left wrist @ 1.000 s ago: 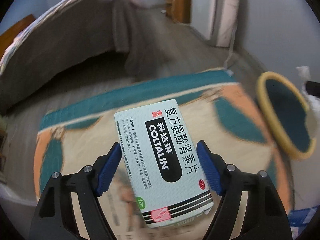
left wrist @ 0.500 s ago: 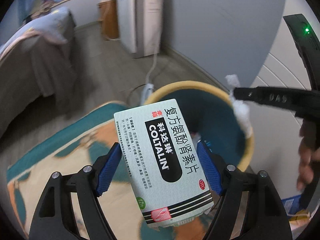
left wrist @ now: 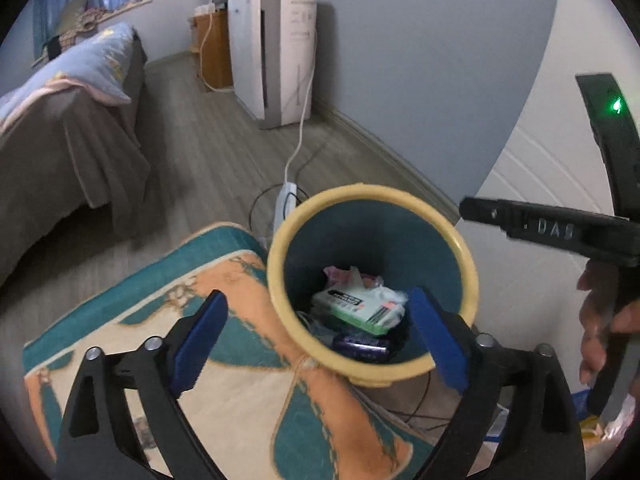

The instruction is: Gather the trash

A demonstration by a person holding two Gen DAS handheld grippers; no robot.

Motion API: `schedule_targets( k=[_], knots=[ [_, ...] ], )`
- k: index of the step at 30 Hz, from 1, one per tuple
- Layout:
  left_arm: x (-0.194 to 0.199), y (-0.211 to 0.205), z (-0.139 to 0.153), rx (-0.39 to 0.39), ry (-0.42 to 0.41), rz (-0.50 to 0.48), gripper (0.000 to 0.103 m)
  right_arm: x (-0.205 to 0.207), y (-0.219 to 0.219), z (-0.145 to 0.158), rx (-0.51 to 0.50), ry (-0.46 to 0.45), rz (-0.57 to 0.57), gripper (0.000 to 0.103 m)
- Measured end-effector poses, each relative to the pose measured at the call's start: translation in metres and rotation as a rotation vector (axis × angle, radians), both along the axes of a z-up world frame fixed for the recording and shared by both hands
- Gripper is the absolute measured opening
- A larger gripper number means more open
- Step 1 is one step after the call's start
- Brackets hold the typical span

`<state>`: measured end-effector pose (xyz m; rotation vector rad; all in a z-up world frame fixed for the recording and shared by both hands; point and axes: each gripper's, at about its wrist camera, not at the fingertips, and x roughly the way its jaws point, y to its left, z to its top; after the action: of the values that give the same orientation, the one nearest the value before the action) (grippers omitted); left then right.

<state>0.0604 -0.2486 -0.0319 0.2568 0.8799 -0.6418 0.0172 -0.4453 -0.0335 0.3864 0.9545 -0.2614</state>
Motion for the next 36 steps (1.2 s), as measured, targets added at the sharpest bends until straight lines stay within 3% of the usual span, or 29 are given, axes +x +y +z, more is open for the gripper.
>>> schedule_targets(
  k=[7, 12, 19, 24, 28, 30, 36],
  knots=[
    [-0.031, 0.023, 0.038, 0.014, -0.038, 0.002, 0.097, -0.048, 0.025, 0.037, -0.066, -0.023, 0.029, 0.084],
    [-0.06, 0.037, 0.06, -0.008, -0.067, 0.009, 0.098, -0.084, 0.036, 0.047, -0.102, -0.019, 0.036, 0.096],
    [-0.077, 0.037, 0.047, 0.021, -0.062, 0.016, 0.098, -0.113, 0.045, 0.044, -0.134, -0.035, 0.018, 0.097],
    [-0.073, 0.038, 0.04, 0.025, -0.059, 0.002, 0.098, -0.114, 0.044, 0.041, -0.141, -0.052, 0.009, 0.097],
    [-0.072, 0.042, 0.037, 0.034, -0.069, 0.01, 0.098, -0.115, 0.05, 0.047, -0.202, -0.075, 0.03, 0.097],
    [-0.07, 0.045, 0.036, 0.02, -0.041, 0.013, 0.098, -0.115, 0.051, 0.047, -0.19, -0.072, 0.033, 0.097],
    [-0.073, 0.044, 0.036, 0.044, -0.068, 0.001, 0.098, -0.116, 0.05, 0.045, -0.18, -0.062, 0.025, 0.097]
  ],
)
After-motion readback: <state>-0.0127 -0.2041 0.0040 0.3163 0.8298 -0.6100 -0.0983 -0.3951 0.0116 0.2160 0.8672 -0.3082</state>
